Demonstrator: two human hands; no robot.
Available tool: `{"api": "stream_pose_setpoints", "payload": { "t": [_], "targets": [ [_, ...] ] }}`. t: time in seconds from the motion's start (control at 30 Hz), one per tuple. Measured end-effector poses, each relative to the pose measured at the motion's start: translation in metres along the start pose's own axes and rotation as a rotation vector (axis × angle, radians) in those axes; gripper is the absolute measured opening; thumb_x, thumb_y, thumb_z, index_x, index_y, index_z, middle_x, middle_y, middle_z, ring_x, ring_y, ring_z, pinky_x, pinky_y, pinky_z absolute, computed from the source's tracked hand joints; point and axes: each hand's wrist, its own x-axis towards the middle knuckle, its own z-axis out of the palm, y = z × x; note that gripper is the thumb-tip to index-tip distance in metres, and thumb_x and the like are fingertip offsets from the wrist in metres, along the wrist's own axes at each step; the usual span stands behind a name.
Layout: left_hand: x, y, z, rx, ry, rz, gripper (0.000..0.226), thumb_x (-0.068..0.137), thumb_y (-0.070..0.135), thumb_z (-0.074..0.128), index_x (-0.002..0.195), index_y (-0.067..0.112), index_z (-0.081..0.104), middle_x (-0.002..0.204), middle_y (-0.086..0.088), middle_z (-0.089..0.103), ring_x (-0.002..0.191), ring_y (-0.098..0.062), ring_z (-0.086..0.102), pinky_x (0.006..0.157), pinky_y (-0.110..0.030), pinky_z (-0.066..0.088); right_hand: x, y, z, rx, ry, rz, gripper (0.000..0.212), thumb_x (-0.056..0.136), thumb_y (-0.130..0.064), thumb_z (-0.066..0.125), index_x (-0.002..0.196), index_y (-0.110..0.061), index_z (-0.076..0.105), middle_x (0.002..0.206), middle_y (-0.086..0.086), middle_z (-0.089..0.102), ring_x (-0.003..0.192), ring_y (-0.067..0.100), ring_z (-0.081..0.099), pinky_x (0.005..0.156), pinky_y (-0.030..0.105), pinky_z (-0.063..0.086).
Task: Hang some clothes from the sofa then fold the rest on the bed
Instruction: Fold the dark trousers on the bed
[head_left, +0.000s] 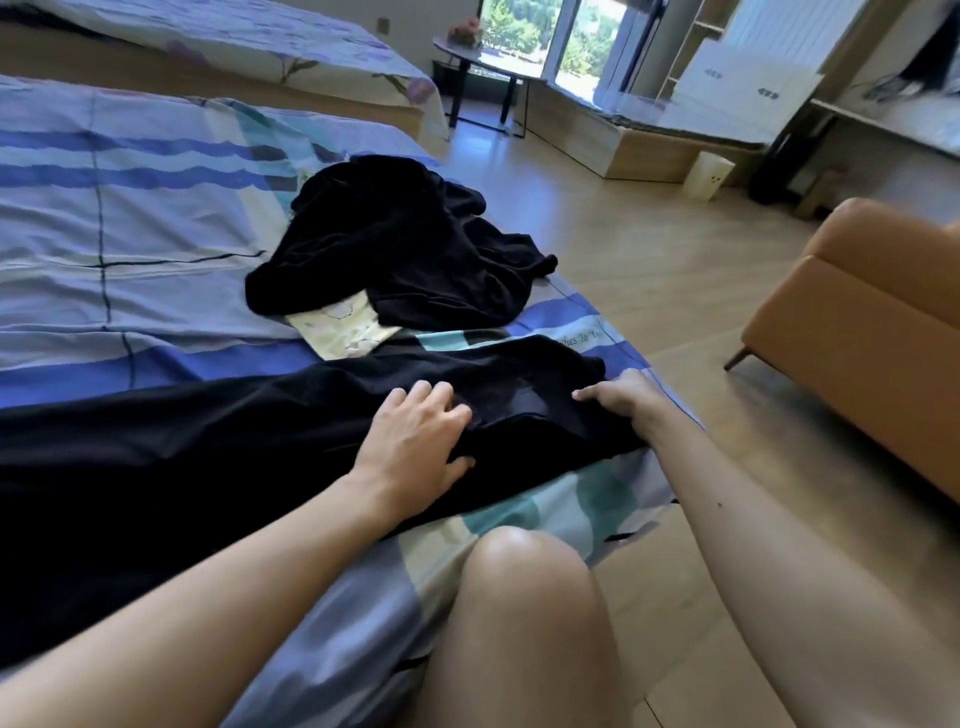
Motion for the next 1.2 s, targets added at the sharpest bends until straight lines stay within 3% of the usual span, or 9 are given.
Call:
{"api": "stream_pose_setpoints", "payload": {
  "t": [0.17,0.3,0.43,0.6,0.8,0.93,1.07,1.13,1.2],
  "targets": [
    [0.007,0.008,0.012,0.025,0.025,0.041,0.016,0.071,0.020,0.074,0.076,0.021,0.059,0.074,0.001,0.059,0.069,-0.026,0.062,0.060,-0.036,0.044,0.007,-0.010,-0.002,-0.045,-0.025,-0.114,0.035,0.084,-0.025,0.075,0.117,-0.016,0.067,0.111,0.010,0.070,0.105,0.031,0.066,0.097,0.046,0.054],
    [0.011,0.007,0.010,0.024,0.102,0.051,0.016,0.073,0.016,0.066,0.073,0.022,0.052,0.066,0.003,0.057,0.063,-0.025,0.060,0.058,-0.035,0.040,0.013,-0.016,-0.001,-0.385,0.095,-0.159,0.044,0.093,-0.039,0.064,0.128,-0.013,0.058,0.133,0.014,0.060,0.130,0.035,0.050,0.104,0.040,0.043],
    [0.017,0.016,-0.003,0.053,0.217,0.126,0.010,0.083,0.023,0.048,0.078,0.020,0.056,0.077,0.001,0.059,0.076,-0.026,0.058,0.068,-0.038,0.041,0.028,-0.024,-0.013,-0.420,0.140,-0.192,0.046,0.095,-0.032,0.064,0.133,-0.007,0.055,0.136,0.017,0.058,0.127,0.034,0.054,0.097,0.036,0.044],
    [0.032,0.051,-0.023,0.026,0.216,0.215,0.008,0.077,0.018,0.064,0.073,0.019,0.057,0.076,-0.002,0.059,0.070,-0.028,0.060,0.060,-0.036,0.041,0.047,-0.044,-0.049,-0.198,0.307,-0.243,0.034,0.090,-0.027,0.066,0.116,-0.008,0.056,0.121,0.018,0.062,0.112,0.036,0.060,0.089,0.041,0.049],
    [0.029,0.053,-0.007,-0.052,-0.250,0.089,0.019,0.090,0.031,0.057,0.105,0.019,0.054,0.109,-0.002,0.062,0.101,-0.033,0.063,0.067,-0.035,0.033,0.058,-0.019,-0.049,-0.196,0.179,-0.060,0.059,0.071,-0.042,0.085,0.112,-0.013,0.054,0.112,0.009,0.058,0.096,0.024,0.053,0.073,0.031,0.041],
    [0.020,0.036,0.000,-0.140,-0.190,0.059,0.016,0.088,0.026,0.053,0.103,0.019,0.049,0.107,0.000,0.063,0.098,-0.034,0.063,0.066,-0.036,0.038,0.059,-0.013,-0.049,0.012,0.196,-0.128,0.051,0.081,-0.029,0.082,0.121,-0.013,0.057,0.116,0.007,0.059,0.106,0.024,0.059,0.084,0.031,0.046],
    [0.017,0.026,0.002,-0.227,-0.080,0.077,0.007,0.086,0.024,0.047,0.091,0.020,0.044,0.096,0.000,0.065,0.089,-0.036,0.063,0.068,-0.040,0.049,0.044,-0.029,-0.068,0.615,-0.062,-0.205,0.015,0.093,-0.014,0.070,0.105,-0.015,0.061,0.092,0.006,0.065,0.067,0.012,0.063,0.055,0.025,0.055],
    [0.015,0.023,0.005,-0.222,-0.096,0.069,0.006,0.087,0.025,0.046,0.088,0.021,0.041,0.096,-0.001,0.066,0.089,-0.036,0.062,0.065,-0.038,0.045,0.040,-0.021,-0.073,0.529,-0.110,-0.138,0.008,0.092,-0.018,0.070,0.096,-0.017,0.063,0.087,0.004,0.063,0.065,0.012,0.061,0.053,0.025,0.053],
    [0.012,0.022,0.009,-0.220,-0.140,0.061,0.007,0.088,0.026,0.047,0.088,0.021,0.042,0.099,0.000,0.066,0.093,-0.035,0.062,0.063,-0.036,0.039,0.039,0.001,-0.068,0.206,-0.124,-0.022,0.024,0.085,-0.027,0.078,0.097,-0.011,0.066,0.091,0.007,0.066,0.077,0.019,0.065,0.066,0.031,0.057]
  ]
}}
